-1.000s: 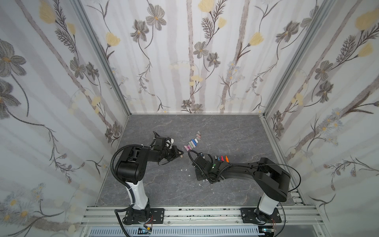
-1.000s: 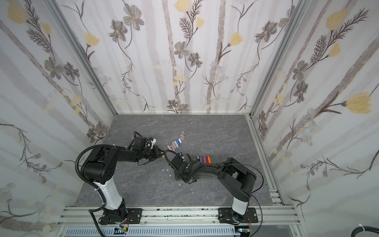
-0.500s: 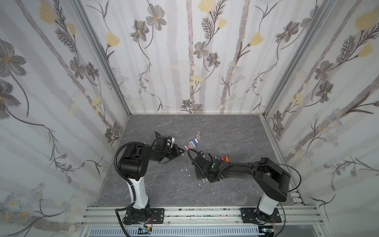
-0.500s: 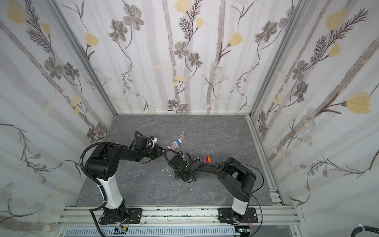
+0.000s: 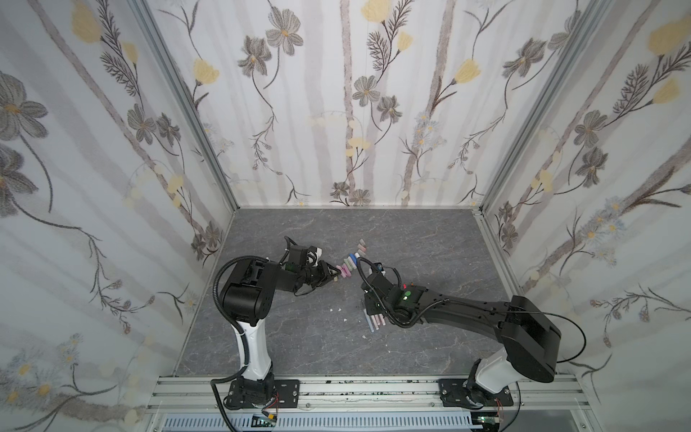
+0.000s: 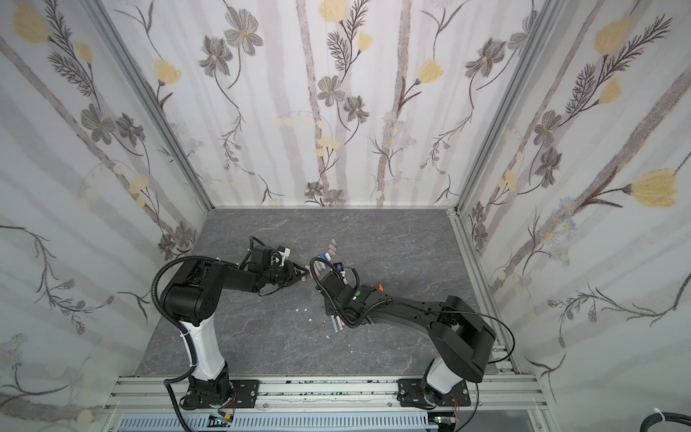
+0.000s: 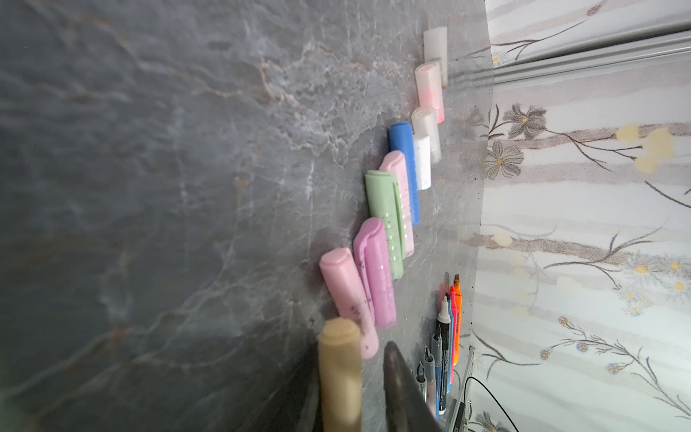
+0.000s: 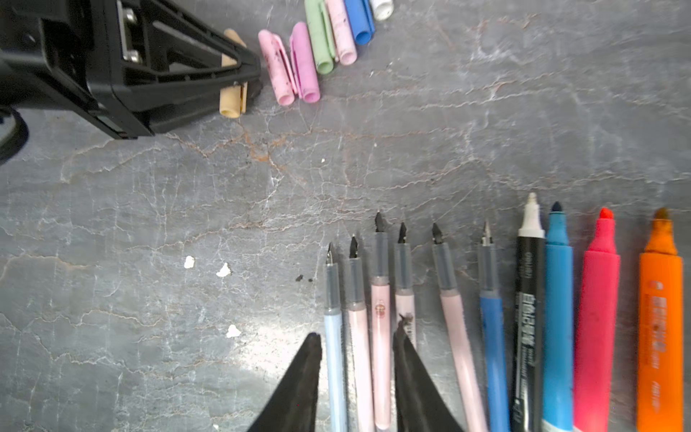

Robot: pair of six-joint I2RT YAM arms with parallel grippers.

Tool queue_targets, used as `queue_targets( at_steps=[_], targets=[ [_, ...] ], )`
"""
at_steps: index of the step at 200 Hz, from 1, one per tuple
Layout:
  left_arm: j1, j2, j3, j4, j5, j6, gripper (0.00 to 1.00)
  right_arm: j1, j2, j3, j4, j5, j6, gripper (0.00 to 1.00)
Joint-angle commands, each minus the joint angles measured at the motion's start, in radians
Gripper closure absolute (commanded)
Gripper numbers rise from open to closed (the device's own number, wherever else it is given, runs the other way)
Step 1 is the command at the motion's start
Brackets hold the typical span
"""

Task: Remove pen caps from pens
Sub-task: Place the pen cap at the center of the table.

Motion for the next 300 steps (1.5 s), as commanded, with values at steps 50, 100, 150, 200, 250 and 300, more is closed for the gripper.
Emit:
queue_targets(
  at_steps=[50, 100, 150, 200, 250, 300],
  targets=[
    [-0.003, -0.115, -0.008, -0.2, -0.11, 0.064, 0.65, -0.083, -0.1, -0.056, -0.03, 0.043, -0.034, 0.66],
    [-0.02, -0.143, -0.045, -0.117, -0.045, -0.005, 0.64, -0.084, -0.09, -0.122, 0.312, -0.247, -0.066, 0.56],
    [-0.043, -0.092, -0.048, -0.034, -0.035, -0.055, 0.64, -0.073, 0.094, 0.06, 0.327, -0.277, -0.057, 0.47],
    [-0.042, -0.076, -0.054, -0.002, -0.034, -0.071, 0.64, -0.064, 0.195, 0.156, 0.225, -0.227, -0.055, 0.48],
    [0.022, -0.163, -0.082, -0.06, -0.027, -0.031, 0.64, -0.068, 0.08, 0.043, 0.257, -0.17, -0.061, 0.48],
    [0.123, -0.497, -0.121, -0.242, -0.218, 0.155, 0.09, -0.222, -0.261, -0.13, 0.24, -0.032, -0.17, 0.0]
  ],
)
